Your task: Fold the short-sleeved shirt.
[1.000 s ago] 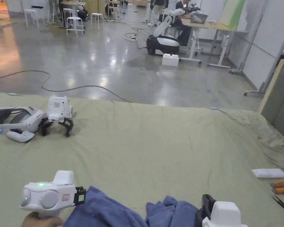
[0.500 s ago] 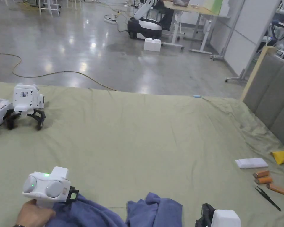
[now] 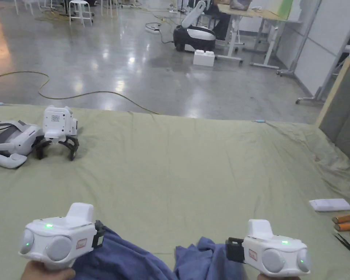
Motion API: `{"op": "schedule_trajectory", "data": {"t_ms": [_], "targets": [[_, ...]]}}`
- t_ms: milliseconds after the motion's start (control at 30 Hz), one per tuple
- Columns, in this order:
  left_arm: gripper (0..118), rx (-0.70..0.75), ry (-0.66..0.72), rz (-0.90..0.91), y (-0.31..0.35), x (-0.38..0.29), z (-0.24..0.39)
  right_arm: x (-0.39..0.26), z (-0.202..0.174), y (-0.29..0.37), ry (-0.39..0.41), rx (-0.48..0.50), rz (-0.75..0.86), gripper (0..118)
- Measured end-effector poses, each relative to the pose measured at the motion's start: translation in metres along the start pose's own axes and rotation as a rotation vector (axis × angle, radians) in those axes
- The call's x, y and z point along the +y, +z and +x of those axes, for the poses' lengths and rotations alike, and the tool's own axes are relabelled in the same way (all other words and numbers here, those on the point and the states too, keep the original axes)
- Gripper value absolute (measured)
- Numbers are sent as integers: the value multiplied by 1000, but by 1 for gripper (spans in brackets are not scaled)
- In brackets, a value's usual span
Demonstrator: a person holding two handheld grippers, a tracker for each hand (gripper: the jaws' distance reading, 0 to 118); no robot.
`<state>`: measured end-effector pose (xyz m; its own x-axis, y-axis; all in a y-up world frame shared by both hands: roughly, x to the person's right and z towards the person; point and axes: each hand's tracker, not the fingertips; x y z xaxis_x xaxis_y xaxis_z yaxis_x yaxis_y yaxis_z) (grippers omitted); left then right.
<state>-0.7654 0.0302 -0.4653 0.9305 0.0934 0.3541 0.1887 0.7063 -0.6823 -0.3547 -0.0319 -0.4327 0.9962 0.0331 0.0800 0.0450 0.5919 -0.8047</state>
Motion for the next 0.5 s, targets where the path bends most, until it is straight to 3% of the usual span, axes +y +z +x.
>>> {"op": "schedule_trajectory", "data": {"t_ms": [100, 133, 200, 233, 367, 500], "targets": [[4, 18, -3, 40, 18, -11, 1, -2, -2, -34, 27, 16, -102, 75], [4, 24, -4, 50, 23, -15, 2, -4, -2, -43, 6, 38, -129, 61], [4, 39, -4, 58, 30, -22, 1, -11, 0, -55, -22, 106, -175, 18], [4, 48, -2, 58, 24, -26, -5, -13, 1, -56, -27, 99, -156, 4], [4, 55, 18, 75, 24, -32, -20, -10, 0, -33, 13, 75, -97, 3], [4, 65, 37, 136, 44, -23, -29, 0, 7, 24, 21, 54, 62, 3]]}}
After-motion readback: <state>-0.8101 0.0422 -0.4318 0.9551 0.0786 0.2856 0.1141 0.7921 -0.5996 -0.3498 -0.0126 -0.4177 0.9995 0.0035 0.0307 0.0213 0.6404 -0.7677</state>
